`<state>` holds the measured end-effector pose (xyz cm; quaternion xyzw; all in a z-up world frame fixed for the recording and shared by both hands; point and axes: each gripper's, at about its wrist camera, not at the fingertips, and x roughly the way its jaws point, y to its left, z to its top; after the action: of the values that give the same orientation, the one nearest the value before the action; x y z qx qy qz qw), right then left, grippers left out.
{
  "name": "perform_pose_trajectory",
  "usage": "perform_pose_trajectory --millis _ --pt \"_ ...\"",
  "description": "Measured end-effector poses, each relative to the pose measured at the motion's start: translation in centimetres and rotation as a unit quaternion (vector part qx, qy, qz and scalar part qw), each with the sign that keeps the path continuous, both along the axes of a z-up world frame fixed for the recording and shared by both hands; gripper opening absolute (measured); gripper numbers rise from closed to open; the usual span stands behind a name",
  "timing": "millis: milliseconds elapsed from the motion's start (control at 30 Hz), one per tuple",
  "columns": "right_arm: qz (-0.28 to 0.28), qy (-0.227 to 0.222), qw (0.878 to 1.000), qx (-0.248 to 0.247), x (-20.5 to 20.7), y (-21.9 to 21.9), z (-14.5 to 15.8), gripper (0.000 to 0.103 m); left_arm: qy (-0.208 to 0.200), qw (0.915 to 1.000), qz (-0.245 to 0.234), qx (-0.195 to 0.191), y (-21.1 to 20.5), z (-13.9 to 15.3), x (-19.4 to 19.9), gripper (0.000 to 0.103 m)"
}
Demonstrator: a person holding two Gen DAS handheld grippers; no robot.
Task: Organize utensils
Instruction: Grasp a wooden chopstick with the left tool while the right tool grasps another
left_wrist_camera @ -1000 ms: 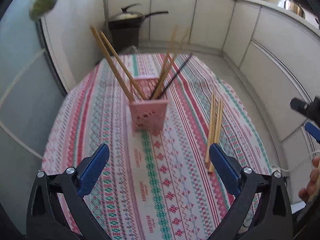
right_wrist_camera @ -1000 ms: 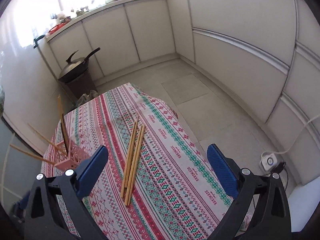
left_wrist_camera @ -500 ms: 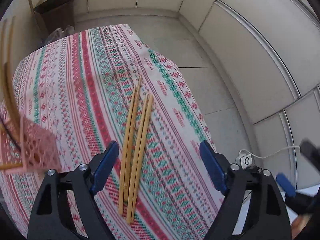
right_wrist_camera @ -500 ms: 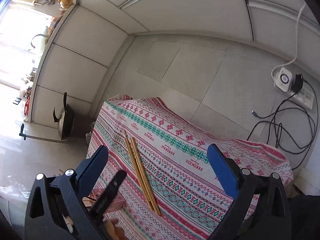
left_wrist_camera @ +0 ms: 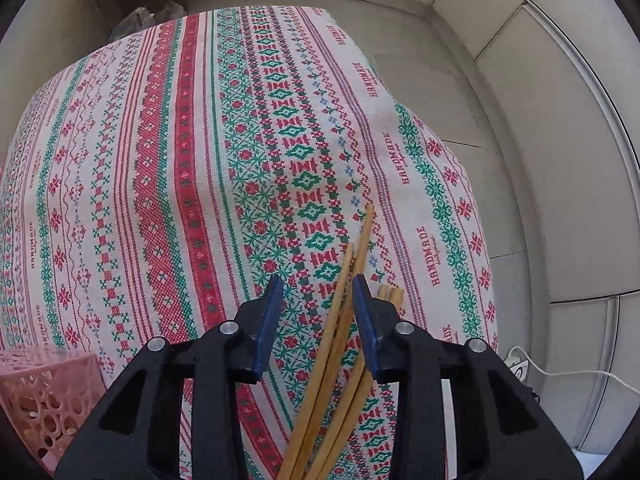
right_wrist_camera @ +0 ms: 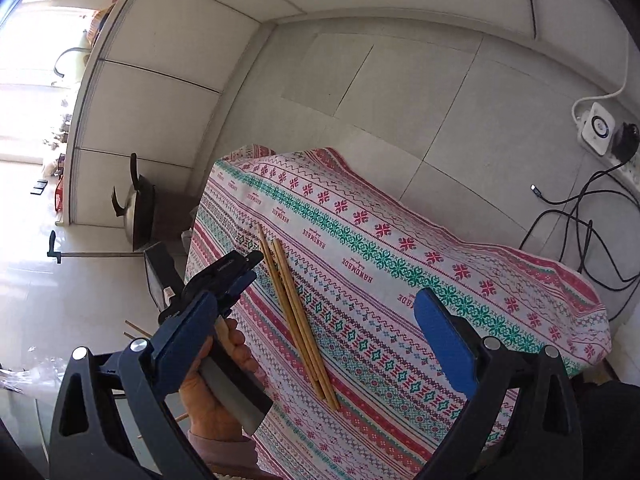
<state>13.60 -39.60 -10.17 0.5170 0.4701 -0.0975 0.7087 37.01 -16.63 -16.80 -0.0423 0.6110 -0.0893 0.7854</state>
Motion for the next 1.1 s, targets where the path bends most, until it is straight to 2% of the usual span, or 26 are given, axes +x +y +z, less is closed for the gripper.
perform_pose_trajectory --millis 167,367,400,600,733,833,967,1033,1100 --pt "0.021 0.011 1.0 0.007 0.7 1.0 -0.6 0.096 -0.003 0.9999 -0.01 0.013 -0.2 -0.8 0.6 0.034" --pt "0.01 0.014 1.0 0.003 0.7 0.6 -0.8 0.096 -0.023 0.9951 -0.055 0.079 -2.7 -1.0 0.3 0.028" --pt "0.009 0.016 1.0 0.004 0.6 0.5 -0.9 0.096 -0.027 0.9939 -0.063 0.087 -3.7 -1.0 -0.1 0.024" --pt "0.01 0.023 1.0 0.01 0.6 0.5 -1.3 0.096 -0.035 0.9915 -0.087 0.09 -5.3 -0.8 -0.2 0.005" --pt "0.011 0.027 1.0 0.008 0.7 0.5 -1.5 0.096 -0.053 0.9899 -0.093 0.093 -5.8 -0.8 -1.3 0.004" --pt "0.01 0.033 0.999 -0.004 1.1 0.5 -1.8 0.096 -0.069 0.9896 -0.089 0.09 -4.3 -1.2 -2.5 0.004" --pt "0.006 0.051 0.998 -0.026 2.2 0.5 -2.5 0.096 -0.1 0.9897 -0.081 0.065 -2.2 0.5 -5.7 0.004" --pt "0.011 0.054 0.997 -0.053 3.4 0.9 -2.6 0.096 -0.121 0.9876 -0.083 0.054 -1.0 2.1 -8.2 0.004" --pt "0.032 0.057 0.993 -0.1 5.4 2.0 -2.5 0.096 -0.147 0.983 -0.095 0.055 0.0 3.7 -11.4 0.004"
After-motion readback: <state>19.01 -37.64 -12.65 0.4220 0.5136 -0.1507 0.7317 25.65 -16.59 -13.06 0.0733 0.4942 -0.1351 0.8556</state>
